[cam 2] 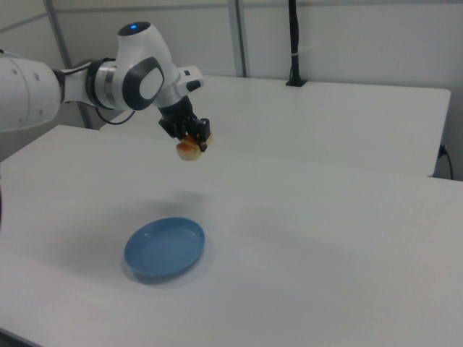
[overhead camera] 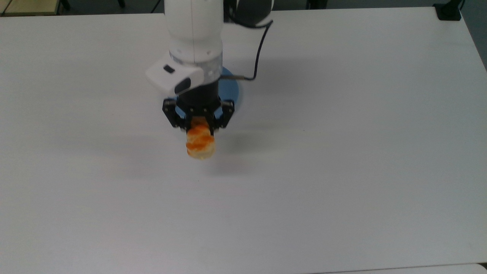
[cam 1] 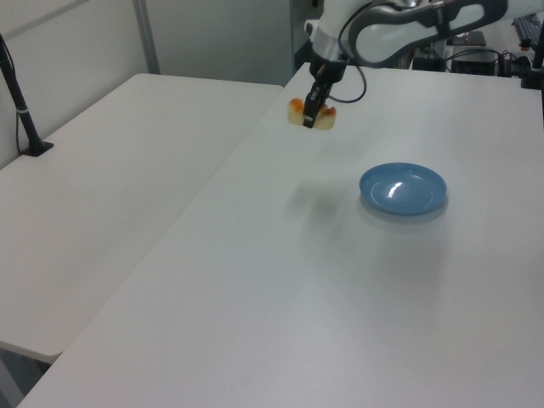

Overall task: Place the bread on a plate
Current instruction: 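Lift the bread roll and carry it over the blue plate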

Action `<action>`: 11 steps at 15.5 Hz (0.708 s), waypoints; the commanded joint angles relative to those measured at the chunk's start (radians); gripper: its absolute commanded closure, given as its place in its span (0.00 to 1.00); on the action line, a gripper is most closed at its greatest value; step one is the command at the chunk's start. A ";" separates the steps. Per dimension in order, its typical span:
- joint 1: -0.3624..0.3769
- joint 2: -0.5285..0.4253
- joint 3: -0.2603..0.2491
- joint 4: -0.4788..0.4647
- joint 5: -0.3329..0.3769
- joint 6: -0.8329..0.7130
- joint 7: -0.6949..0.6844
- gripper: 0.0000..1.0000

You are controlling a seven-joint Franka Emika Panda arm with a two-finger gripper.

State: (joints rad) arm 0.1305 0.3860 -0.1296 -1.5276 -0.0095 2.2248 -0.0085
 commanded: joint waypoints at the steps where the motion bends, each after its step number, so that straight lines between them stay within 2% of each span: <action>1: -0.005 -0.171 -0.004 -0.193 0.006 -0.069 -0.066 0.53; 6: 0.001 -0.268 -0.004 -0.336 0.006 -0.100 -0.084 0.50; 11: 0.021 -0.262 -0.002 -0.417 -0.007 -0.116 -0.084 0.50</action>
State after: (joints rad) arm 0.1321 0.1613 -0.1274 -1.8589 -0.0094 2.1228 -0.0725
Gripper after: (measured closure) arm 0.498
